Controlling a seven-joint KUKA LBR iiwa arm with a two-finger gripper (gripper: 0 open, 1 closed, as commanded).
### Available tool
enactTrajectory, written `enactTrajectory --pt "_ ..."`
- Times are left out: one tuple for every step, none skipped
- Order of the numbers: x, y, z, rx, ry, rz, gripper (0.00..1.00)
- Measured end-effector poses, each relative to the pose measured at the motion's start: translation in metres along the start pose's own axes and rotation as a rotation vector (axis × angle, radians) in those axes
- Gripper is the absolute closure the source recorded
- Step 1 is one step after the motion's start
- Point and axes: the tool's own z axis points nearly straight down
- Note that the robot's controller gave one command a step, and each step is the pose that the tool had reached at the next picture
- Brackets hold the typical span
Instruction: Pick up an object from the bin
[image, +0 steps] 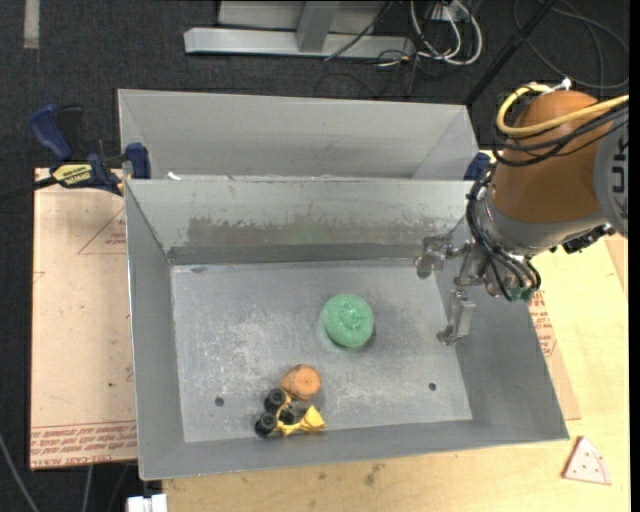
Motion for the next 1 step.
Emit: enactTrajectory --pt "-0.0012 0.0004 -0.0049 0.001 -0.008 -0.003 0.00"
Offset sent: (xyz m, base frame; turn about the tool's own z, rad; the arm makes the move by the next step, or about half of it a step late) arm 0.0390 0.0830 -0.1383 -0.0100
